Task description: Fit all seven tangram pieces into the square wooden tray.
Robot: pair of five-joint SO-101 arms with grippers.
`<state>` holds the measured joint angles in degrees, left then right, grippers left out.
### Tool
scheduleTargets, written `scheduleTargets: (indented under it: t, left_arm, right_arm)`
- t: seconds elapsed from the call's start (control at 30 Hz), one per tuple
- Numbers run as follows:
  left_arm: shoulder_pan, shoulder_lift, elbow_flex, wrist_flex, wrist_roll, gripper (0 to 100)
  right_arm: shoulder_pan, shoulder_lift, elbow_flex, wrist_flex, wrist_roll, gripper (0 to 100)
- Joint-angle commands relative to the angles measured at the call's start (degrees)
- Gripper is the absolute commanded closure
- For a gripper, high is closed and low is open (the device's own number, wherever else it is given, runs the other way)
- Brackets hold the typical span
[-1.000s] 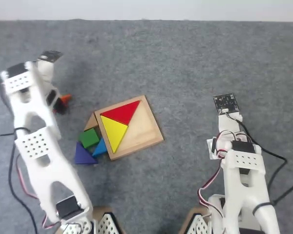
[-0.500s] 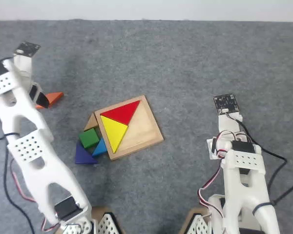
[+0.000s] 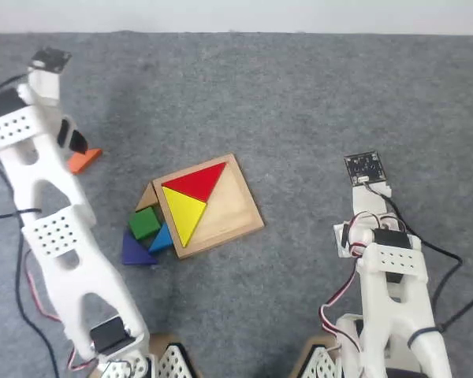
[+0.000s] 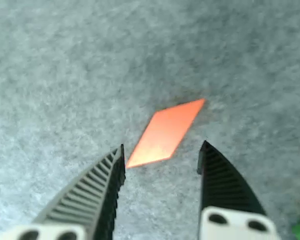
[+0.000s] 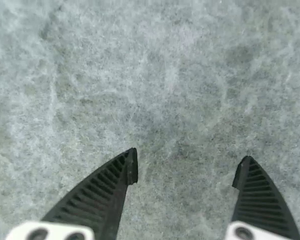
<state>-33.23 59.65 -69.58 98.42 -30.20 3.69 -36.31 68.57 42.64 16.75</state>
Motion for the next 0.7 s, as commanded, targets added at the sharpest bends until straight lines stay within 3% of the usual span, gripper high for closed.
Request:
scheduleTargets:
  t: [0.0, 0.33, 0.67]
  left_arm:
    - [0.1, -0.7, 0.8, 2.0, 1.1, 76]
    - [-1.8, 3.8, 2.8, -2.3, -7.9, 76]
    - [-1.9, 7.6, 2.7, -8.1, -8.1, 76]
  right_arm:
    - [0.0, -1.5, -0.3, -2.2, 0.3, 69.1]
    - [0.0, -1.3, -0.1, -3.8, 0.2, 69.1]
    - [-0.1, -1.5, 1.4, -6.2, 0.2, 69.1]
